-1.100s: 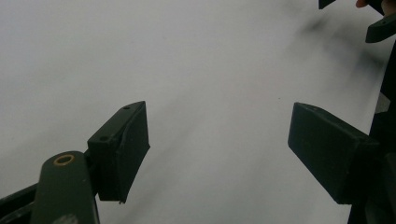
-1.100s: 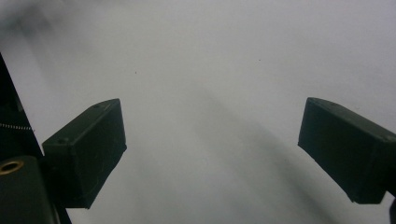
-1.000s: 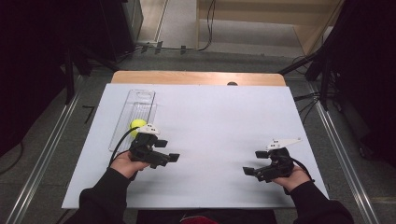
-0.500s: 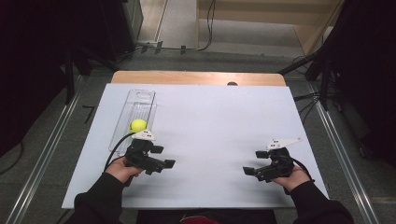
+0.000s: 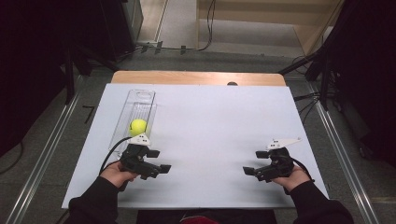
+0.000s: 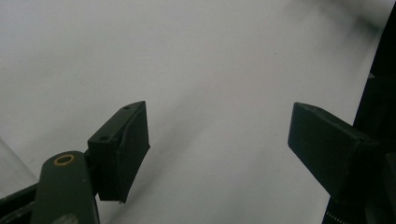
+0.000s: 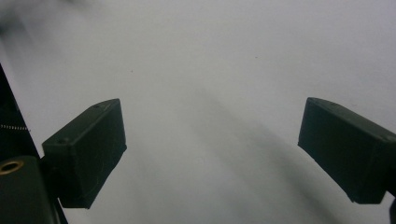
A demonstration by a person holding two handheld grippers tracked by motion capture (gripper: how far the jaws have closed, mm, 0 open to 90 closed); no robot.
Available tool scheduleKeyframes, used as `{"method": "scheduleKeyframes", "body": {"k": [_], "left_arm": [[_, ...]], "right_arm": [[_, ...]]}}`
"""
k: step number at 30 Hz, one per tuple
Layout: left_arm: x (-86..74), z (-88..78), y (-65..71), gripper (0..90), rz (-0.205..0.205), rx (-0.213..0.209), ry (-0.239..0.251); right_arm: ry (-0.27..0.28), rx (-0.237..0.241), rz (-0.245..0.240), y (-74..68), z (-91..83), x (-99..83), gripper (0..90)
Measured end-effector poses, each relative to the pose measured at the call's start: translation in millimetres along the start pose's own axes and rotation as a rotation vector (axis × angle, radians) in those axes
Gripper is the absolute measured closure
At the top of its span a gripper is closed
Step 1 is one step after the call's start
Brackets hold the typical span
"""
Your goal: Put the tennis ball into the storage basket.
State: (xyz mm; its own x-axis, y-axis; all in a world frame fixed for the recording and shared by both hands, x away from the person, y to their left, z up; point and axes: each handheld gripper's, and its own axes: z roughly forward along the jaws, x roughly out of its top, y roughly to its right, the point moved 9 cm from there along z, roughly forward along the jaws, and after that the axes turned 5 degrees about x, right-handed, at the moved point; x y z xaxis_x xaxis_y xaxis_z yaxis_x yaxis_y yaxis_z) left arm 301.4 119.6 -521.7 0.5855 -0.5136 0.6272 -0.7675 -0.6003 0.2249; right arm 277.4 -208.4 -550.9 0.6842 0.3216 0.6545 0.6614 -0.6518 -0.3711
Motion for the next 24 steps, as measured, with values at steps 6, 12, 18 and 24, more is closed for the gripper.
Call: {"method": "scheduleKeyframes", "body": {"k": [6, 12, 18, 24], "left_arm": [[-2.4, -4.0, -0.8, 21.1, 0.002, 0.000, 0.009], [-3.0, -4.9, -0.4, 21.1, 0.001, 0.000, 0.009], [-2.9, -4.9, -0.2, 21.1, 0.000, -0.003, 0.010], [-2.8, -4.9, 0.0, 21.1, 0.000, -0.004, 0.010]], "right_arm": [[0.001, -0.003, 0.001, 0.7, 0.0, 0.1, 5.8], [-0.001, -0.004, 0.000, 0.9, 0.1, 0.0, 5.8], [-0.003, -0.003, 0.002, 0.5, 0.2, -0.2, 5.8], [-0.004, -0.002, -0.001, 0.5, 0.4, -0.3, 5.8]]}}
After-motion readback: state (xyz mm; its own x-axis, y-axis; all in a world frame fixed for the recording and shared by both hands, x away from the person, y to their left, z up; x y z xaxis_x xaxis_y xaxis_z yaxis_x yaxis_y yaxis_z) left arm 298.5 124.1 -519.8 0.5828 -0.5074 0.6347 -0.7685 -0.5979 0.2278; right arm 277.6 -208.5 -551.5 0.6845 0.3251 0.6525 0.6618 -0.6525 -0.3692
